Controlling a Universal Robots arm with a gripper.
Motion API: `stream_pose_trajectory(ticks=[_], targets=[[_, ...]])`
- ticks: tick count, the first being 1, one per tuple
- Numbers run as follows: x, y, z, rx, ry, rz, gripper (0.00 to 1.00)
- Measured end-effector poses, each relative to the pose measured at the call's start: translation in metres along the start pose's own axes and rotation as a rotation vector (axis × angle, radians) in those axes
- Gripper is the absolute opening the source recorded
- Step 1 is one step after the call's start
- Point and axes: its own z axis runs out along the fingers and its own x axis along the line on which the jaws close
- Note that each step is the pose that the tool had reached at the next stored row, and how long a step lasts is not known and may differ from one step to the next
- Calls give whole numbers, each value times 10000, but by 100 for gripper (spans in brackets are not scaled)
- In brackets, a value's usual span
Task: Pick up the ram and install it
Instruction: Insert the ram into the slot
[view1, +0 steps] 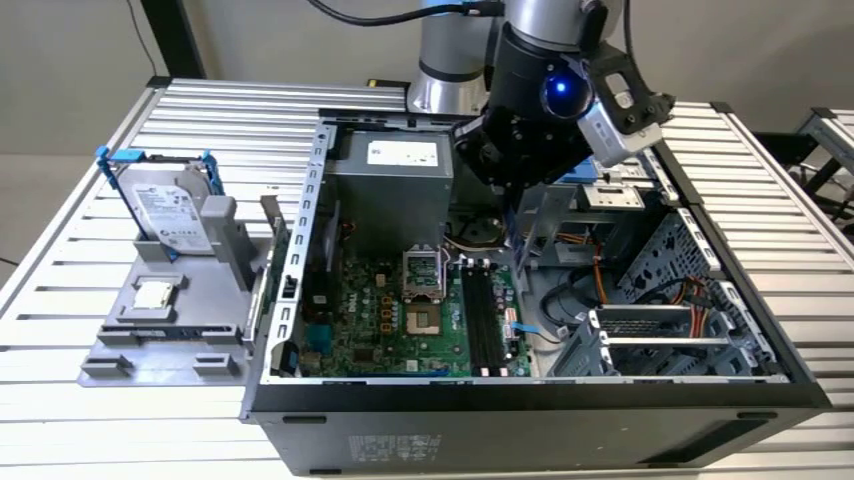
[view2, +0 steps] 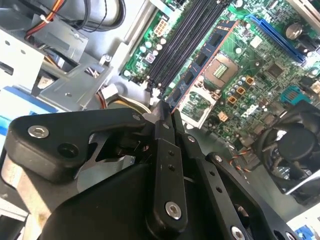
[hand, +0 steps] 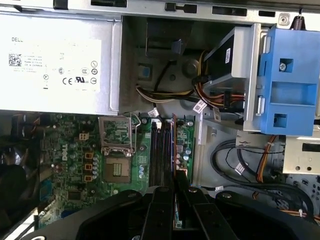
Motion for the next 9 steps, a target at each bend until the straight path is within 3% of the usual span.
stream_pose_trajectory(ticks=[9], targets=[[4,-32,162,9,-9,398,0]])
